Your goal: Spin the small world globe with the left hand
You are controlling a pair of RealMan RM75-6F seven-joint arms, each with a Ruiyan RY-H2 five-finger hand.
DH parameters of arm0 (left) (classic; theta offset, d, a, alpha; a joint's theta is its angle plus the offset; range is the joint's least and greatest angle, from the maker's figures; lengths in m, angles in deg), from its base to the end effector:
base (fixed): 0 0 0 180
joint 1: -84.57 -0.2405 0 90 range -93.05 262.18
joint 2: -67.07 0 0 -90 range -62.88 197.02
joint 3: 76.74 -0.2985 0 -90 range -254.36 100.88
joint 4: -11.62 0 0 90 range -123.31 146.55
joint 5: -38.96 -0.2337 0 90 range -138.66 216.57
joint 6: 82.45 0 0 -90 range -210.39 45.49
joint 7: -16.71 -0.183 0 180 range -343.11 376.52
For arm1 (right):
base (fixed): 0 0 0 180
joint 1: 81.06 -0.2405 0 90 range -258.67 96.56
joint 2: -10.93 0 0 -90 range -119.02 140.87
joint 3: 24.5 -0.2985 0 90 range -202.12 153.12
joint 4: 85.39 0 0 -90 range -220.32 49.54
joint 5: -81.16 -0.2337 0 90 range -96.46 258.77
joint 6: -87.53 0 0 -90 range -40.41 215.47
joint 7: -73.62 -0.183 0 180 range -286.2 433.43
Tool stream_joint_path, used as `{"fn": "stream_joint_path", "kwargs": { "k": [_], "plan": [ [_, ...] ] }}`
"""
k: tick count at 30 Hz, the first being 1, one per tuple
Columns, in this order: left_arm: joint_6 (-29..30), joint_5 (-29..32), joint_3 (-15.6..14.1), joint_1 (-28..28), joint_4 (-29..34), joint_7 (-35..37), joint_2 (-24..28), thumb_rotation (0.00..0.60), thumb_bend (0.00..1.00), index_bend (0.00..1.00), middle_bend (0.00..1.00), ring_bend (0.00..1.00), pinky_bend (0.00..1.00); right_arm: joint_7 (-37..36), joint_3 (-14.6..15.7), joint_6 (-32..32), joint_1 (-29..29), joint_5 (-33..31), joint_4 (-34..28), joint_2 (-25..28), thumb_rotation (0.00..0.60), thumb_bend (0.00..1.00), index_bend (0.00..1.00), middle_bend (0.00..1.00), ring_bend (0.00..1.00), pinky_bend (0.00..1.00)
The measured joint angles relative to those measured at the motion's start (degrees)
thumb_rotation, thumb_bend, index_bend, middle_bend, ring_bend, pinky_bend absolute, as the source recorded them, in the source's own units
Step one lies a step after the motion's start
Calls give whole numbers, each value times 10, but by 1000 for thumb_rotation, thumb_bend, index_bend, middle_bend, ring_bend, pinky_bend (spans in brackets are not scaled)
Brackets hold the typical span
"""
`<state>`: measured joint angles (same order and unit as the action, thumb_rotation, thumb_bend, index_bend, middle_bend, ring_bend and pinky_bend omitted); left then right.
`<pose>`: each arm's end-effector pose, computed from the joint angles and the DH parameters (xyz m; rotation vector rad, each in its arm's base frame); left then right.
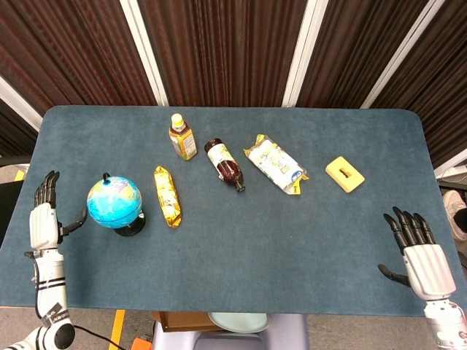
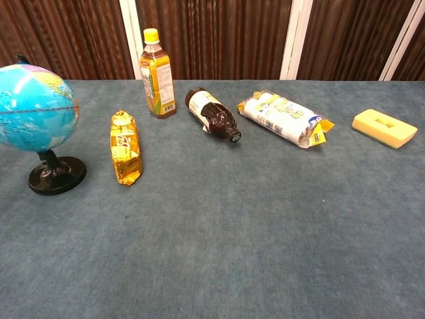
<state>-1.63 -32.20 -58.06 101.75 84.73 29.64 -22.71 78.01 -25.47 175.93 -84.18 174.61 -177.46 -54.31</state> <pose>-0.3421 0.3539 0.0747 -0.9564 -1.0887 -1.3071 -0.3410 -0.2055 0.1438 1.4825 -0.8016 0.9228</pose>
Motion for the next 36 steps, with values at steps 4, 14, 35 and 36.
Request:
{"fn": "stream_joint_path", "kwargs": {
  "k": [4,14,35,36],
  "plan": [
    [-11,7,4,6,-12,6,-3,600,334,0,0,0,13,4,-1,0,0,-2,0,-2,600,60,0,0,0,0],
    [-34,17,12,21,-41,25,-8,600,331,0,0,0,20,13,-2,1,1,-4,0,-6,600,60,0,0,0,0],
    [41,-71,-75,-68,130,-4,150,600,354,0,0,0,4,0,8,9,8,10,-12,10,600,59,0,0,0,0],
    [41,-79,-84,-73,142,-3,161,600,355,0,0,0,3,0,9,10,8,11,-14,11,600,60,0,0,0,0]
  ]
}}
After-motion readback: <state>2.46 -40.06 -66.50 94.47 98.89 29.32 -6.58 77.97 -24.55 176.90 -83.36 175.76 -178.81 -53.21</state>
